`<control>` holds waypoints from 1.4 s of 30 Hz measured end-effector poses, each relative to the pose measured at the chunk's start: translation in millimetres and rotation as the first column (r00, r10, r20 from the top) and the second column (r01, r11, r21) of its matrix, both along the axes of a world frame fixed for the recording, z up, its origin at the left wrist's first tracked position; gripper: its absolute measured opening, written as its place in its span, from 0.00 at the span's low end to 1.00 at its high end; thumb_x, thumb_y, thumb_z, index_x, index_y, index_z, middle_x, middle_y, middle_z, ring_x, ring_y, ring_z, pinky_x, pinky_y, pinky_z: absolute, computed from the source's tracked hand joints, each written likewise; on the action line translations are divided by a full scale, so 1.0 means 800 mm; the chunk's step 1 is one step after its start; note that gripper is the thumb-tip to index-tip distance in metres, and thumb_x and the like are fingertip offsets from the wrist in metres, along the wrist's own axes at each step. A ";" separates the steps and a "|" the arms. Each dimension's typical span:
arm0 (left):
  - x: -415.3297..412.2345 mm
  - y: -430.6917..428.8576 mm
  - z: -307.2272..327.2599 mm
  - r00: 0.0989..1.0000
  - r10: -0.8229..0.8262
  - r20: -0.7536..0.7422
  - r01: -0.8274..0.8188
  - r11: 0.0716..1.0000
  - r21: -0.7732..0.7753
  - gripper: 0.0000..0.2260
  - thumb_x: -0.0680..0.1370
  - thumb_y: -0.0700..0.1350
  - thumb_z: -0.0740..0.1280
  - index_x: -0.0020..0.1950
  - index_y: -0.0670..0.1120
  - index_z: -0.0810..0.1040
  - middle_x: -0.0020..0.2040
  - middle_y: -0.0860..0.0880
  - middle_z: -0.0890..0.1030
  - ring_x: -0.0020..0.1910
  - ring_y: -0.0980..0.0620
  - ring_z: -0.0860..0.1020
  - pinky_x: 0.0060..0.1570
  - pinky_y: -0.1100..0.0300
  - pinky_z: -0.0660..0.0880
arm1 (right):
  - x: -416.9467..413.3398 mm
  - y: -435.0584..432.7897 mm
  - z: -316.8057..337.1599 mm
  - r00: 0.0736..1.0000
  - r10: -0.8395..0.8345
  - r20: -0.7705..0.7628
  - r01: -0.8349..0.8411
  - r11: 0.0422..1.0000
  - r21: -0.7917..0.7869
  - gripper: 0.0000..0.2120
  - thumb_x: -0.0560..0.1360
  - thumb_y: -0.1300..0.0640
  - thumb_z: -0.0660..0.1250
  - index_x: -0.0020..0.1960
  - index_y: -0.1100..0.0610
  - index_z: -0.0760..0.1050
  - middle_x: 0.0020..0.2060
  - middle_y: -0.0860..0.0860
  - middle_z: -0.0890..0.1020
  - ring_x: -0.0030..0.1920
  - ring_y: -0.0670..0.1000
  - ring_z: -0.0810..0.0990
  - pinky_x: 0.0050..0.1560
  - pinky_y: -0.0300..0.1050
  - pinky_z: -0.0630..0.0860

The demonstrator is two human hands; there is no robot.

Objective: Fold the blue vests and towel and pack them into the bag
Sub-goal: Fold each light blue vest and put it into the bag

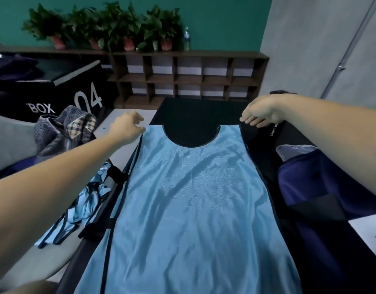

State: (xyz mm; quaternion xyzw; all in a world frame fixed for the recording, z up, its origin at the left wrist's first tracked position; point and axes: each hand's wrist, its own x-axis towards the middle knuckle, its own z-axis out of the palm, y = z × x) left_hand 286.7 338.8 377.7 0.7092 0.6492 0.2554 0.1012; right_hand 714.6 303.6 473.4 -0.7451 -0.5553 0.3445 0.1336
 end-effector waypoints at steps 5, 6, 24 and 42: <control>0.000 -0.065 -0.001 0.999 -0.046 -0.015 0.045 0.999 -0.005 0.13 0.81 0.49 0.73 0.64 0.47 0.80 0.59 0.49 0.82 0.53 0.47 0.80 0.52 0.54 0.73 | -0.031 -0.037 0.026 0.994 0.106 0.032 -0.107 0.994 0.024 0.14 0.81 0.52 0.74 0.64 0.57 0.80 0.61 0.55 0.84 0.63 0.56 0.82 0.70 0.58 0.77; 0.000 -0.080 -0.003 0.998 -0.053 -0.012 0.053 0.999 -0.009 0.12 0.81 0.49 0.73 0.62 0.48 0.80 0.58 0.50 0.82 0.53 0.48 0.80 0.50 0.54 0.72 | -0.039 -0.050 0.030 0.991 0.130 0.041 -0.132 0.990 0.045 0.13 0.81 0.53 0.73 0.63 0.58 0.80 0.59 0.56 0.85 0.62 0.56 0.83 0.68 0.57 0.79; -0.004 -0.363 -0.054 0.994 -0.088 0.066 0.083 0.993 0.082 0.07 0.78 0.44 0.75 0.50 0.55 0.80 0.45 0.54 0.79 0.42 0.58 0.76 0.38 0.64 0.68 | -0.113 -0.351 -0.057 0.856 0.369 0.363 -0.468 0.851 0.239 0.11 0.79 0.51 0.70 0.61 0.47 0.79 0.52 0.43 0.83 0.52 0.48 0.79 0.55 0.46 0.78; -0.015 -0.516 -0.109 0.961 0.215 0.175 -0.240 0.961 0.138 0.15 0.74 0.53 0.78 0.40 0.52 0.73 0.36 0.53 0.78 0.37 0.56 0.77 0.38 0.52 0.72 | -0.072 -0.509 -0.204 0.930 -0.254 0.264 -0.062 0.601 0.797 0.04 0.80 0.56 0.70 0.53 0.48 0.76 0.46 0.46 0.77 0.45 0.55 0.80 0.39 0.52 0.77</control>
